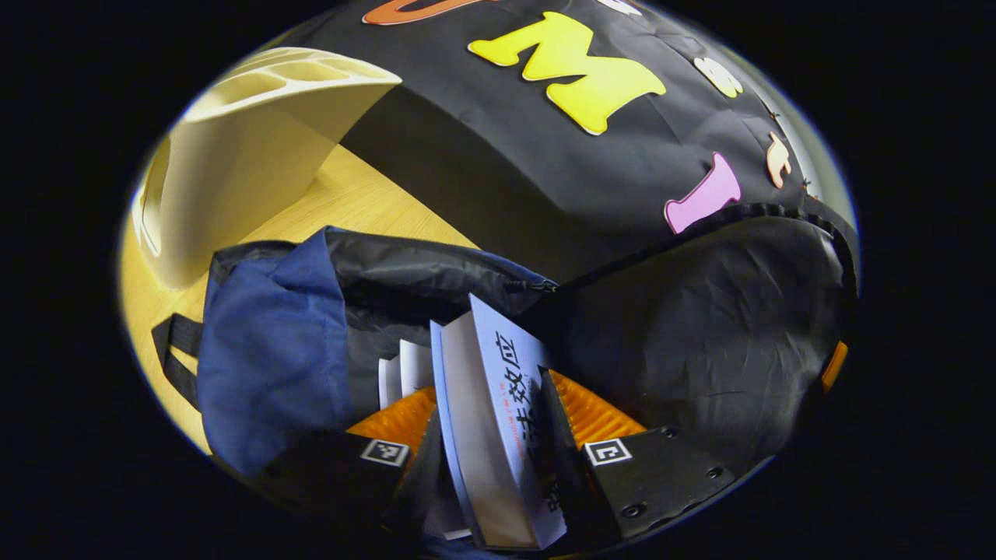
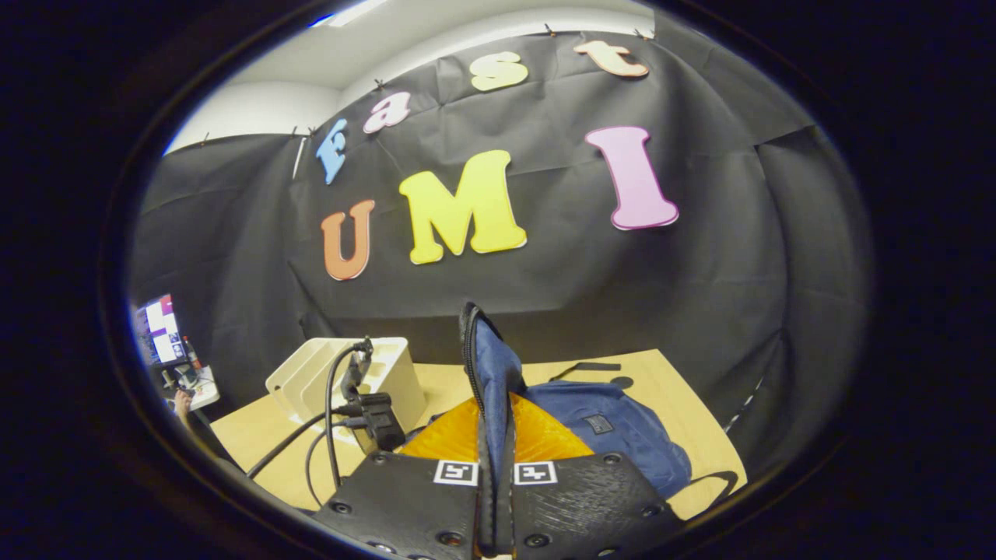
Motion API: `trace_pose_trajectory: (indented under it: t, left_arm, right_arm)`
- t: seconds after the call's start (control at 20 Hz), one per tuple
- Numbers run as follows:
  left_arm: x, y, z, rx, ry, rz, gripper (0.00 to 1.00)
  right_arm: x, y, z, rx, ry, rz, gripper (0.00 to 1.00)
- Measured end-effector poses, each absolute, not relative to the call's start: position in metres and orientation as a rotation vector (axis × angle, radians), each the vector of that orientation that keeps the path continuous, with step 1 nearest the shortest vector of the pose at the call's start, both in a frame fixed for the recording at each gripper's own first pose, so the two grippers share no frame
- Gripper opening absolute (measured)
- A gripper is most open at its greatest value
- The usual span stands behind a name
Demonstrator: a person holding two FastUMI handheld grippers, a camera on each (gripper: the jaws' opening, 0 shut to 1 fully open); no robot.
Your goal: Open the schoolbag, grab two books from the bookshelf and put them into the schoolbag.
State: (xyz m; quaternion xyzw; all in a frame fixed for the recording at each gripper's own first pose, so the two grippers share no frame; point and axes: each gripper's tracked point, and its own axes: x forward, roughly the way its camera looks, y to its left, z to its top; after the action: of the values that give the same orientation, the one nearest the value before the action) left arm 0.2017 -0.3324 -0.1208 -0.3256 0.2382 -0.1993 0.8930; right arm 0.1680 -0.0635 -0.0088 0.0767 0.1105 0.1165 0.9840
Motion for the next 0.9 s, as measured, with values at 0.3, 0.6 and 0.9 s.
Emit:
trace_pose_trajectory:
  t: [0.3, 0.6, 0.9]
  left_arm:
    - [0.2, -0.315, -0.132, -0.458, 0.503, -0.366, 0.91]
    - [0.197, -0.284, -0.126, -0.399, 0.489, -0.317, 0.98]
    - [0.18, -0.253, -0.123, -0.352, 0.467, -0.295, 0.97]
  right_arm:
    - [0.169, -0.078, -0.02, 0.158, 0.257, 0.175, 0.03]
    - [0.168, -0.086, -0.034, 0.155, 0.3, 0.118, 0.04]
    - [0.165, -0.082, -0.044, 0.09, 0.319, 0.066, 0.07]
